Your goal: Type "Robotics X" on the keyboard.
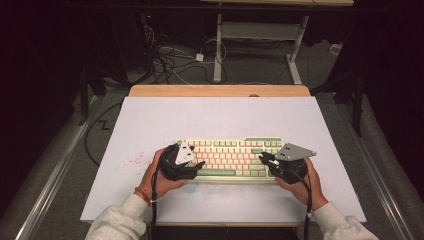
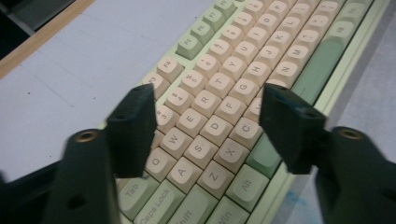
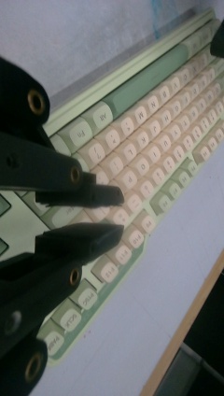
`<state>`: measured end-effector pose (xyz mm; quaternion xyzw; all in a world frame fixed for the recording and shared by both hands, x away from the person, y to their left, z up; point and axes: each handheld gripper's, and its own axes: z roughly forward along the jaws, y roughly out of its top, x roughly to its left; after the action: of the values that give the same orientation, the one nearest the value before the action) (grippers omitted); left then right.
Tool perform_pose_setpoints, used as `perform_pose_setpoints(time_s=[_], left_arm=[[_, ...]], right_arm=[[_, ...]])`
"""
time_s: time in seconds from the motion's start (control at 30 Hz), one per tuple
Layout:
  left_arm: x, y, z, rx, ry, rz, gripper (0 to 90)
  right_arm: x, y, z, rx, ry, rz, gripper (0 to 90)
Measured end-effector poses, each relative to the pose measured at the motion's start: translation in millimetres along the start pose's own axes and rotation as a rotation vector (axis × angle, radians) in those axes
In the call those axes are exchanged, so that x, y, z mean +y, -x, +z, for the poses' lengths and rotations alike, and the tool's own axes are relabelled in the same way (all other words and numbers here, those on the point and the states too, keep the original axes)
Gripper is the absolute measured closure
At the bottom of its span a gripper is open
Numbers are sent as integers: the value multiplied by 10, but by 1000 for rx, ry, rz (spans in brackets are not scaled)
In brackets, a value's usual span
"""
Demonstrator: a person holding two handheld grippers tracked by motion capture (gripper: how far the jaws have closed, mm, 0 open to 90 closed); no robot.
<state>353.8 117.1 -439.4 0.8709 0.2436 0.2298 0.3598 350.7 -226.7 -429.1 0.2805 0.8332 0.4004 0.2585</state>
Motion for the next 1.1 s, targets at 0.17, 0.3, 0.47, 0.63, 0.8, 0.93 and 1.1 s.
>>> perform_pose_setpoints(time_s=[0.17,0.3,0.47,0.63,0.8,0.93,1.1], left_arm=[[2,27,7,11,8,11,205],[-2,39,10,10,13,19,174],[0,58,4,20,22,30,165],[-1,67,-1,21,29,35,165],[1,60,-16,23,36,37,175],[25,64,-17,26,48,43,178],[36,71,-30,28,64,42,178]], right_arm=[[-5,32,-2,-20,12,27,557],[-16,42,3,-38,13,41,389],[-33,42,21,-72,14,53,252],[-31,45,25,-89,22,66,205],[-22,30,20,-104,27,54,187],[-14,16,14,-113,27,45,193],[0,2,0,-120,28,23,202]])
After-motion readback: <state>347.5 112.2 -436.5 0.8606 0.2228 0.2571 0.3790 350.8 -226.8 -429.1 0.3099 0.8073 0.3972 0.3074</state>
